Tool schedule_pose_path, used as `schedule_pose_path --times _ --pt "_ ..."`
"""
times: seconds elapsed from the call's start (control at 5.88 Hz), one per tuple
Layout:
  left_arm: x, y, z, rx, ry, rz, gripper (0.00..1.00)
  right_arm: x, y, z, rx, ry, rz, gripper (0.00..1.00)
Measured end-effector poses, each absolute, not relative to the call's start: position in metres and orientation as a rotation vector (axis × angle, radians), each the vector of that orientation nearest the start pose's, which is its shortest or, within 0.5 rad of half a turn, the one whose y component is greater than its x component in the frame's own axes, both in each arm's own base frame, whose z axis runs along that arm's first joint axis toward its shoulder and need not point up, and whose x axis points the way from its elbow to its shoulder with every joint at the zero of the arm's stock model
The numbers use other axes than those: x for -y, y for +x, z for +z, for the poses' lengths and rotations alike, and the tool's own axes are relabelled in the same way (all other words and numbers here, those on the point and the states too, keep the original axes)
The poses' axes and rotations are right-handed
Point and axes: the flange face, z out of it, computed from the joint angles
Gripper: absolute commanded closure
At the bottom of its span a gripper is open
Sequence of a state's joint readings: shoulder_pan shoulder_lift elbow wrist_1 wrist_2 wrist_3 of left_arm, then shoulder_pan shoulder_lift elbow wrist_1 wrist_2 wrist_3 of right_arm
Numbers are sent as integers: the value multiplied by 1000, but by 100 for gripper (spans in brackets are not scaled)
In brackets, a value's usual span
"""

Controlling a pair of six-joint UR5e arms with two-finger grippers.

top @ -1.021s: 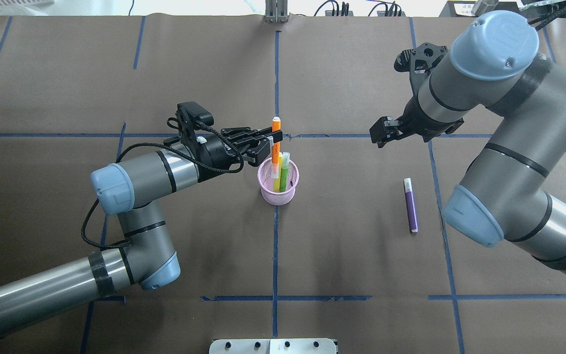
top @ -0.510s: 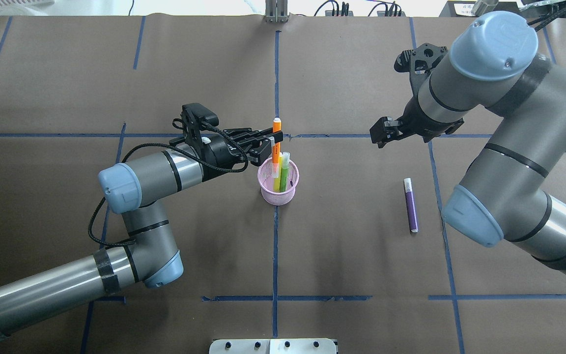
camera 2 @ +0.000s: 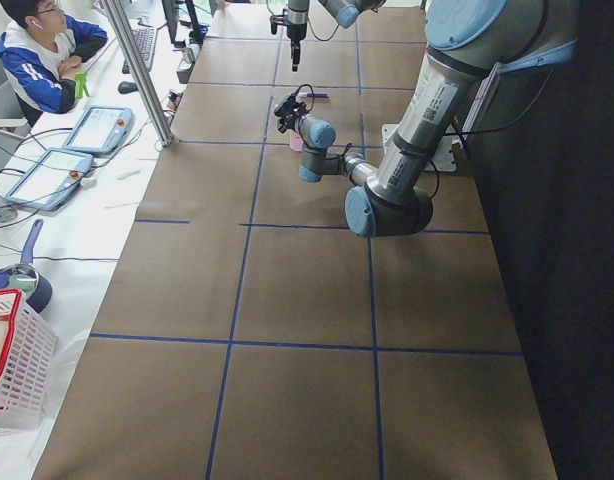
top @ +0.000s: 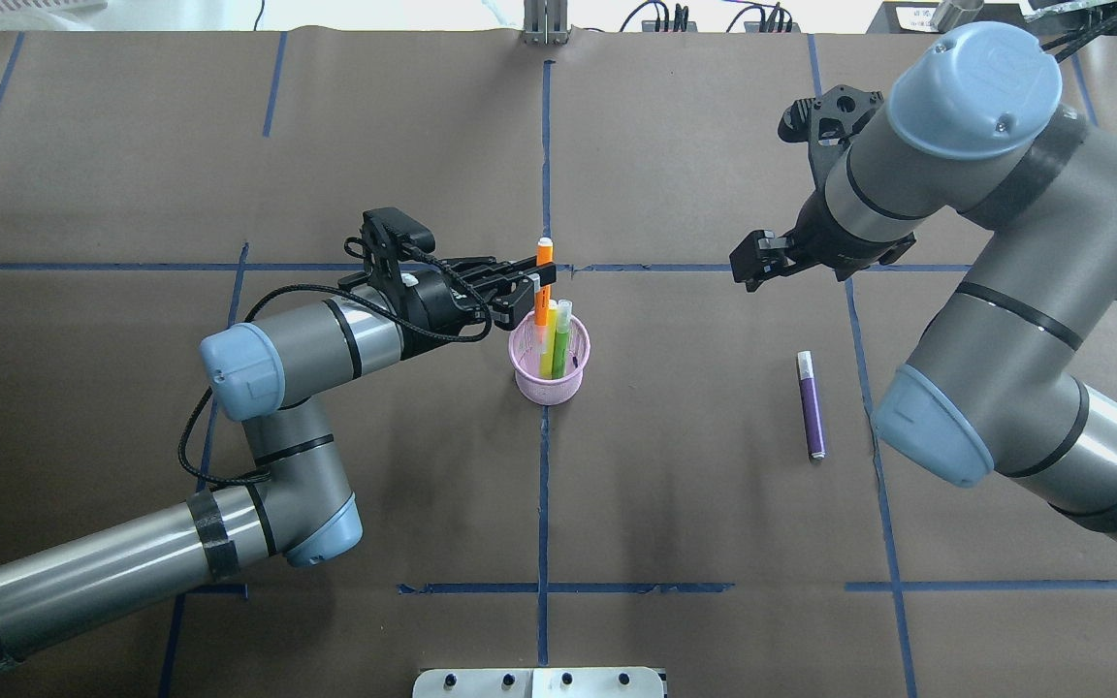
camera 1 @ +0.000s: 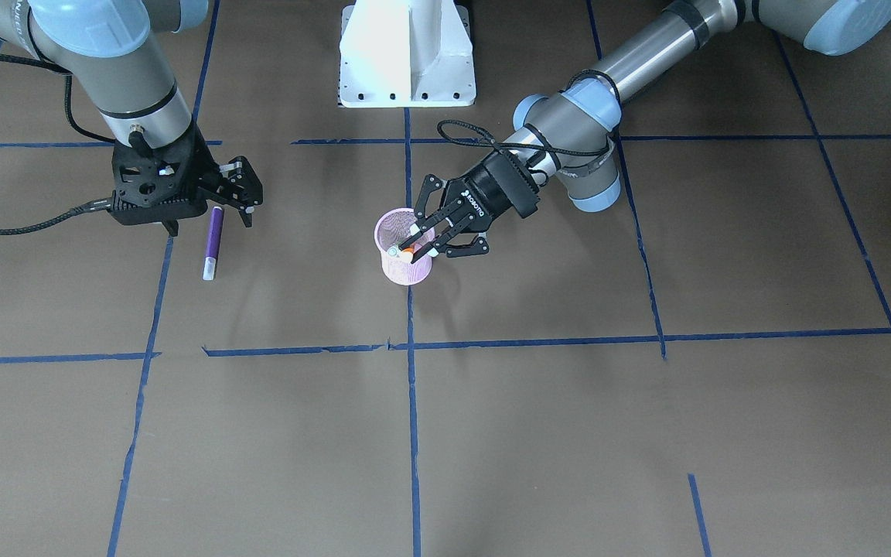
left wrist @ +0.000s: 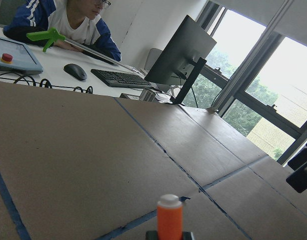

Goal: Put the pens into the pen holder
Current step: 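Lower the orange marker into the pink cup and open the left gripper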

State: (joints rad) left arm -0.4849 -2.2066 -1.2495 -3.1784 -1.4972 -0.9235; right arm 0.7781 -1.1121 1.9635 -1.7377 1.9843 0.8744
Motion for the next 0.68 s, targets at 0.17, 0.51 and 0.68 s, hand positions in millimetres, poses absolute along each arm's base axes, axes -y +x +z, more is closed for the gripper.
schedule_pose_path --times 0.17,0.51,0.68 --pt "443 540 256 -1596 1070 42 18 475 -349 257 765 158 -64 0" --pt "441 538 256 -1600 1069 43 17 474 -347 257 766 159 -63 0" --pt "443 531 251 -1609 1072 51 14 474 -347 258 766 158 -63 0"
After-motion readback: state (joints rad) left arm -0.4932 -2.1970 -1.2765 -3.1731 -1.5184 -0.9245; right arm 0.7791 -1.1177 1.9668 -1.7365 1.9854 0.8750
